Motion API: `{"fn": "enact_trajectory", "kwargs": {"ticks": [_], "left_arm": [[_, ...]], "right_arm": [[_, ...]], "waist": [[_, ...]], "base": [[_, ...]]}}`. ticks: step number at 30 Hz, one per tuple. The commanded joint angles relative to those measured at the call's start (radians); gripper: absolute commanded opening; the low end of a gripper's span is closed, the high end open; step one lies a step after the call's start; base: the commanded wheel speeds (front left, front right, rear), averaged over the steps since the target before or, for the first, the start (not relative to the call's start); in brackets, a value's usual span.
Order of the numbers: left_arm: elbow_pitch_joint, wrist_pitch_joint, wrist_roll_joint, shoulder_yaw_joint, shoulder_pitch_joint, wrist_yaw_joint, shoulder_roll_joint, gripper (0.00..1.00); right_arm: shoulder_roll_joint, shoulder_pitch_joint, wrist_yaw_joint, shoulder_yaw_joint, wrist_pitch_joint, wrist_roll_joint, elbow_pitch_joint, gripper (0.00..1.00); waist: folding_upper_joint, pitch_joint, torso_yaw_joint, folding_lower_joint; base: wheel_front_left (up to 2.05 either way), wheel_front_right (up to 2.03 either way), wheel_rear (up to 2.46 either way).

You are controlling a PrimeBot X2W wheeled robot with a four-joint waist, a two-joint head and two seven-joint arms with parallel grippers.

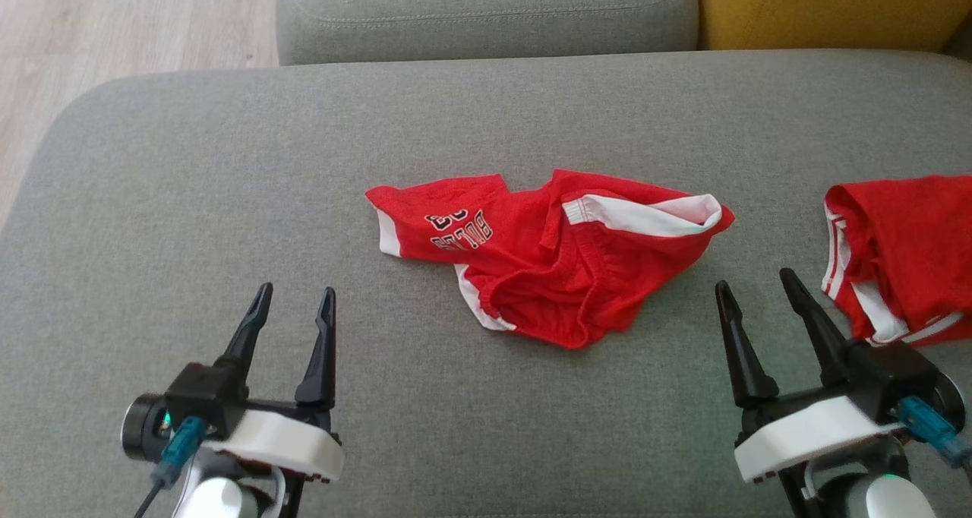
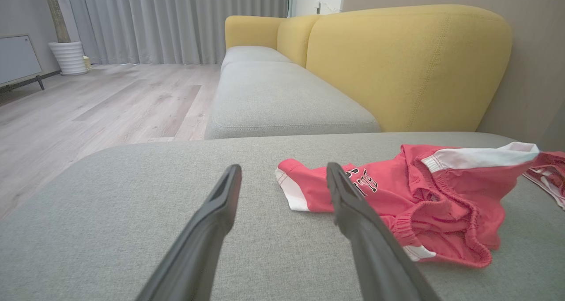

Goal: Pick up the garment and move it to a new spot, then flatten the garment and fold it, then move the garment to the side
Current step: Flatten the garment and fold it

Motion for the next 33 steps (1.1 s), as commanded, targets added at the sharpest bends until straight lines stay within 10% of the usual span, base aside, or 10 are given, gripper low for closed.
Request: {"fn": "enact_trajectory", "kwargs": {"ticks": [1, 11, 27, 28, 30, 33], "left_arm": [[-0.037, -0.001, -0.007, 0.033, -0.033, 0.008, 0.019, 1.00], [-0.044, -0.002, -0.007, 0.020, -0.066, 0.002, 0.016, 1.00], [-0.008, -0.017, -0.009, 0.006, -0.129, -0.018, -0.025, 1.00], [-0.007, -0.017, -0.009, 0.009, -0.130, -0.019, -0.026, 1.00], [-0.003, -0.018, -0.008, 0.013, -0.132, -0.020, -0.028, 1.00], [-0.001, -0.019, -0.006, 0.018, -0.131, -0.019, -0.031, 1.00]], "right_arm": [[-0.003, -0.027, -0.001, 0.022, 0.003, -0.006, -0.041, 1.00], [-0.002, -0.073, -0.001, 0.066, 0.033, 0.016, 0.025, 1.00], [-0.002, -0.335, -0.001, 0.382, 0.018, 0.091, 0.499, 1.00], [-0.001, -0.346, -0.001, 0.390, 0.019, 0.097, 0.516, 0.87], [-0.001, -0.366, -0.001, 0.402, 0.013, 0.110, 0.540, 0.00], [-0.001, -0.387, -0.001, 0.419, 0.004, 0.133, 0.561, 0.00]], "waist": [[-0.0001, 0.000, 0.001, 0.0000], [-0.0001, 0.035, 0.035, 0.0000], [-0.0001, 0.126, 0.161, 0.0000], [-0.0001, 0.128, 0.162, 0.0000], [-0.0001, 0.130, 0.161, 0.0000], [-0.0001, 0.128, 0.153, 0.0000]], "base": [[0.00, 0.00, 0.00], [0.00, 0.00, 0.00], [0.00, 0.00, 0.00], [0.00, 0.00, 0.00], [0.00, 0.00, 0.00], [0.00, 0.00, 0.00]]}}
